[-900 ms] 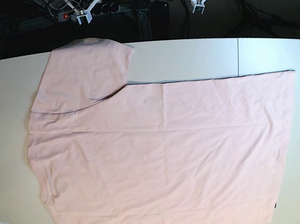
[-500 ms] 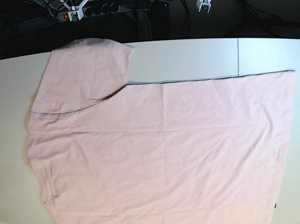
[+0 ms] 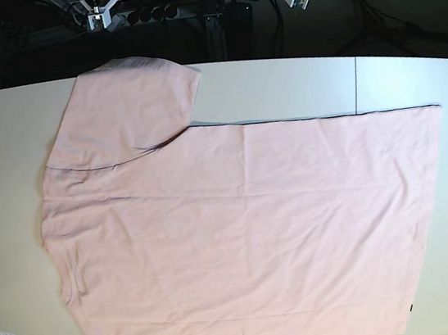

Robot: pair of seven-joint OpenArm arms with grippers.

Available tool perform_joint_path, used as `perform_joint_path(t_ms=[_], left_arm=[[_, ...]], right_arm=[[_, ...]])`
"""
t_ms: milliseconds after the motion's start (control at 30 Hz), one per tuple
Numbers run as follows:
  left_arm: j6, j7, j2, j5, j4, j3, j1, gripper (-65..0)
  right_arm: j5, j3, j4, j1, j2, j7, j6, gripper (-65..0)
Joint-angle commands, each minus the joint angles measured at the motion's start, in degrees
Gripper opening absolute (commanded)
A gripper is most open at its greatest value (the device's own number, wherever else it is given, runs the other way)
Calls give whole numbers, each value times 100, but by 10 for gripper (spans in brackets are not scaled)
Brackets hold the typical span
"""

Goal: Fold the T-shirt properly
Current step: 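Move the right gripper toward the folded shoulder of the pink T-shirt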

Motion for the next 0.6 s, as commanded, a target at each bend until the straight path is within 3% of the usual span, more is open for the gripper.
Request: perform_joint_path(t_ms=[0,133,167,333,567], left_arm=[[-433,-17,-96,-24,164,-74,151,-469],[-1596,-17,-319,-273,951,-717,647,-469],[-1671,-17,-376,-444,1174,-953,796,-469],[-1671,240,-651,-1075,2374,-1818,1493,-469],[-1671,293,-1021,-1263,3932,-1923,2258,-469]], right_arm=[[186,-2,160,-177,46,0,400,-442],[970,-55,807,-675,111,-420,459,-442],[1123,-79,994,-822,146,-496,461,-442],[1832,-116,2092,-1567,378,-890,566,-442],[2747,-107,3847,-2487,772,-1644,658,-442]])
